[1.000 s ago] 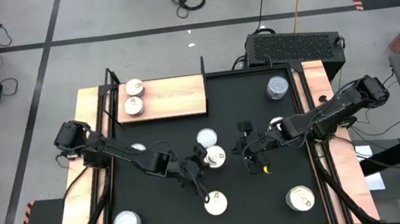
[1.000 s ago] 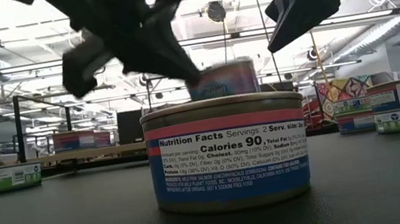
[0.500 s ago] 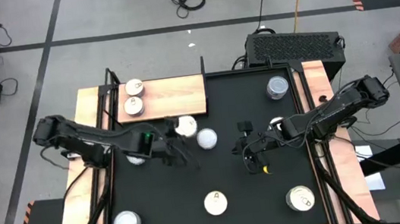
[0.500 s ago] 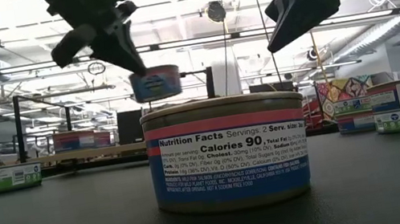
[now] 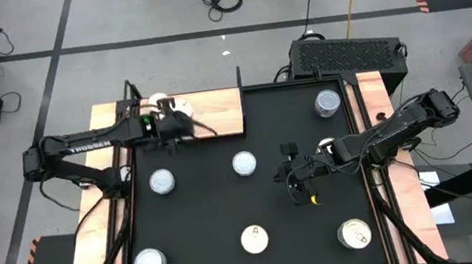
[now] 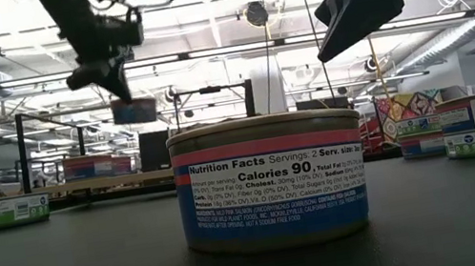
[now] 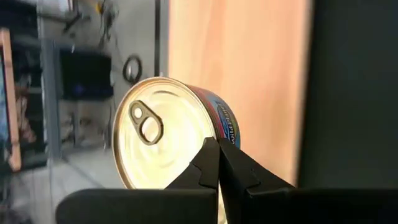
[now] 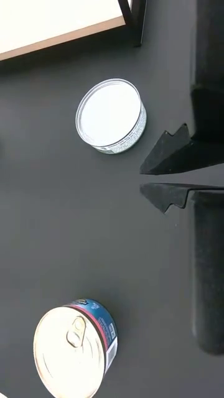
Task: Stack canned seafood by type on shelf
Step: Stack the blue tuna can on top of the blue tuna on the shelf
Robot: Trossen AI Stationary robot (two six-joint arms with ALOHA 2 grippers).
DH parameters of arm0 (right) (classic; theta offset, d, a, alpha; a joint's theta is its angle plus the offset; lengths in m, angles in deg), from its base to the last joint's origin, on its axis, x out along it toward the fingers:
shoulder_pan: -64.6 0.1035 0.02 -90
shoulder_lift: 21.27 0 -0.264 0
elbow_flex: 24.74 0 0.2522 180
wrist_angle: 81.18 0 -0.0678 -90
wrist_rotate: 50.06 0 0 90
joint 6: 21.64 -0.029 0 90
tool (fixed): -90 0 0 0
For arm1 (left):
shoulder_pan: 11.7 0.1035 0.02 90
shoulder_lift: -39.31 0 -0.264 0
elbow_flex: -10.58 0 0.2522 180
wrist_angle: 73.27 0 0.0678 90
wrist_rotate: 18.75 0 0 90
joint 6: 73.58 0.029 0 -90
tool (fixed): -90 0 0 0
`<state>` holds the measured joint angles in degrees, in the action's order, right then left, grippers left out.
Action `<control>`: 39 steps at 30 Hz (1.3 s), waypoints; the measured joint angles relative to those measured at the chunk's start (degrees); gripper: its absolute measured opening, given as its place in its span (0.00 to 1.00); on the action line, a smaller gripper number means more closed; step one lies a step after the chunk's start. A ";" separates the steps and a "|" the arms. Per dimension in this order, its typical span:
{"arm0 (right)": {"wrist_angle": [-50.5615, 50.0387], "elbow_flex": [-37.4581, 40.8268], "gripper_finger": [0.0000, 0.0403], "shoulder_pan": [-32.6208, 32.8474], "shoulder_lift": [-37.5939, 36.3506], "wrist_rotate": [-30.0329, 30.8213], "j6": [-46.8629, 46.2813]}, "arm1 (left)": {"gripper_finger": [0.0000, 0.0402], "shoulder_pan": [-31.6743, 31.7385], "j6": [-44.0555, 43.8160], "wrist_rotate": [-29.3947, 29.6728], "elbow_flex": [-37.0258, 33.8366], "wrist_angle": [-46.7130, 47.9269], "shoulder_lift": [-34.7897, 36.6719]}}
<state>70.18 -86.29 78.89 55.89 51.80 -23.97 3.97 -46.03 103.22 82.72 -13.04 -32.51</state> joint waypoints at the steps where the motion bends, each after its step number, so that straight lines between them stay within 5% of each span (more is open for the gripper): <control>1: -0.11 0.00 0.07 0.02 0.00 -0.02 0.00 | 0.00 2.19 0.96 -0.17 -0.63 0.08 0.48; 19: 0.03 0.00 0.07 0.00 0.00 -0.04 0.48 | 0.00 28.87 10.86 -13.69 -5.16 -10.36 1.80; 39: 0.00 0.01 0.07 0.01 0.00 -0.04 0.48 | 0.00 34.61 10.28 -19.96 -7.78 -12.02 1.28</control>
<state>70.18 -86.28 78.89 55.89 51.76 -23.49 38.58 -35.76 83.26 74.94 -25.06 -31.23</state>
